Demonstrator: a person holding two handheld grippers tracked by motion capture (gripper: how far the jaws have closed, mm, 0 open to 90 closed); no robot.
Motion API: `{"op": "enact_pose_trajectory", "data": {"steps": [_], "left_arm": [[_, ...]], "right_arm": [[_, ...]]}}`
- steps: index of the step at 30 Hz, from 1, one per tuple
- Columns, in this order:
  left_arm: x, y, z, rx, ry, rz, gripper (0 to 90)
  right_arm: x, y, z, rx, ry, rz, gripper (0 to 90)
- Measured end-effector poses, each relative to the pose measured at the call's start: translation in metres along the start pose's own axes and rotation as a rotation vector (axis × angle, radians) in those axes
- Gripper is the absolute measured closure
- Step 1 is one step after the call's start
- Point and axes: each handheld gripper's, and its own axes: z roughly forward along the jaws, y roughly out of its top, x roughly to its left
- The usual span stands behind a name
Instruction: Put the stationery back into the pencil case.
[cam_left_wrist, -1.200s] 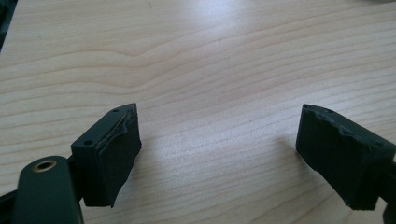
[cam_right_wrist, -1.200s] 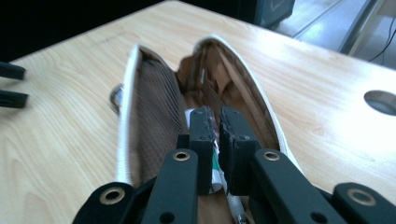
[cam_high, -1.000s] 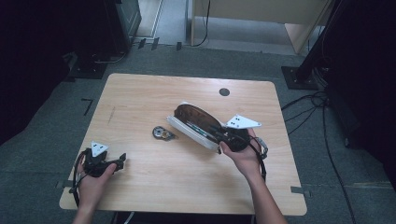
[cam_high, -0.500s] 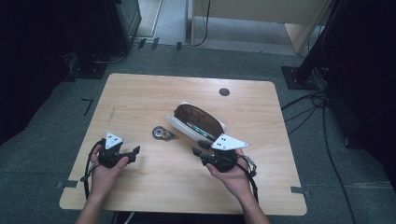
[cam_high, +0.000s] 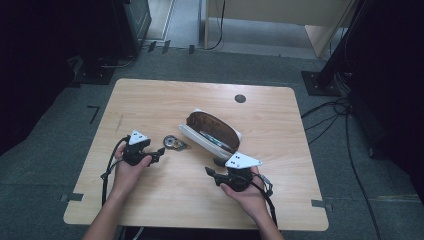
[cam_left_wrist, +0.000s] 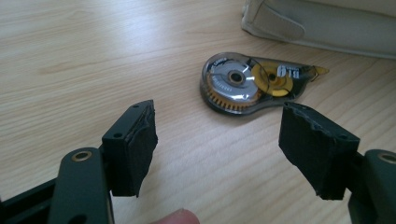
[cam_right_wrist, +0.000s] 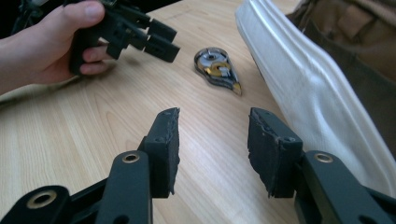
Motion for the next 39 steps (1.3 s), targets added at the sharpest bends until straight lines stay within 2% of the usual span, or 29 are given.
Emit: {"op": "enact_pose_trajectory", "data": {"steps": [6,10,15,24,31,34,39], "left_arm": [[0.001,0.01,0.013,0.011,-0.037,0.01,27.6],[0.0,0.018,0.023,0.026,-0.077,0.026,26.8],[-0.003,0.023,0.038,0.061,-0.111,0.072,25.5],[-0.008,0.026,0.046,0.089,-0.122,0.117,25.4],[-0.019,0.021,0.042,0.104,-0.139,0.186,29.0],[-0.024,0.02,0.04,0.1,-0.14,0.228,31.3],[-0.031,0.022,0.044,0.103,-0.13,0.237,28.5]], "right_arm": [[-0.003,-0.01,-0.004,0.016,-0.004,0.004,52.9],[-0.006,-0.015,-0.005,0.016,-0.007,0.011,52.9],[-0.007,-0.019,-0.009,0.019,-0.009,0.018,52.9],[-0.01,-0.023,-0.009,0.026,-0.009,0.019,53.1],[-0.011,-0.025,-0.008,0.033,-0.008,0.022,53.2],[-0.011,-0.025,-0.007,0.036,-0.009,0.023,53.2],[-0.011,-0.026,-0.006,0.038,-0.011,0.026,53.3]]}}
